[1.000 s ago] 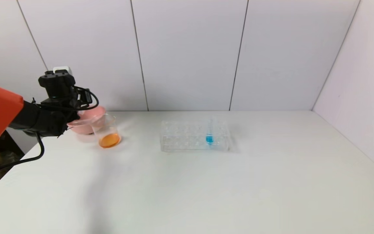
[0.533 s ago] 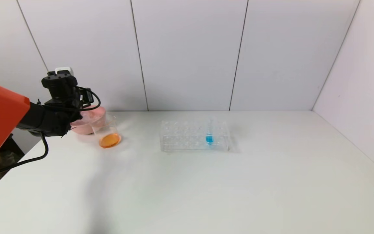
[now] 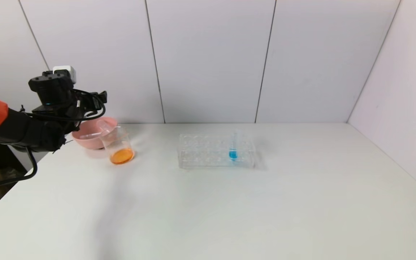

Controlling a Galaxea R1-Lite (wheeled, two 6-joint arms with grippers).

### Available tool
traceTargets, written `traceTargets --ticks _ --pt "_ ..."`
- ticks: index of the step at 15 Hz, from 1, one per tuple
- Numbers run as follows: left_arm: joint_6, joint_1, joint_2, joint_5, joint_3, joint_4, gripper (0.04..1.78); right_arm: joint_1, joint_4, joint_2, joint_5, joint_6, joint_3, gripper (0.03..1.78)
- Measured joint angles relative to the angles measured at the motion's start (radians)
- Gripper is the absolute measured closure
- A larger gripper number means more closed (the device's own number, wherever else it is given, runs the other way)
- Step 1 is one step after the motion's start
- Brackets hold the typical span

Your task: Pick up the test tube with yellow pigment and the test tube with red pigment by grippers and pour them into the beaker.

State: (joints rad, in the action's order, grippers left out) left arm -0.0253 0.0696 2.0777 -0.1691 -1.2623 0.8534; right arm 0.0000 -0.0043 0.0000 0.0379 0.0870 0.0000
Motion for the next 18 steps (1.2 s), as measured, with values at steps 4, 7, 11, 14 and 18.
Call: traceTargets --ticks 4,7,11,14,18 --pt "0.000 -0.005 -0.191 0.185 0.158 -0.013 0.05 0.000 0.000 0.000 0.000 0.000 0.000 0.10" --pt "0.002 -0.022 -0.381 0.239 0.263 -0.081 0.05 0.000 0.000 0.000 0.000 0.000 0.000 0.10" --pt "0.008 -0.045 -0.684 0.269 0.393 -0.231 0.05 0.000 0.000 0.000 0.000 0.000 0.000 0.10" --pt "0.017 -0.053 -0.933 0.271 0.472 -0.364 0.05 0.000 0.000 0.000 0.000 0.000 0.000 0.10" --pt "0.057 -0.055 -1.275 0.266 0.546 -0.555 0.05 0.000 0.000 0.000 0.000 0.000 0.000 0.10"
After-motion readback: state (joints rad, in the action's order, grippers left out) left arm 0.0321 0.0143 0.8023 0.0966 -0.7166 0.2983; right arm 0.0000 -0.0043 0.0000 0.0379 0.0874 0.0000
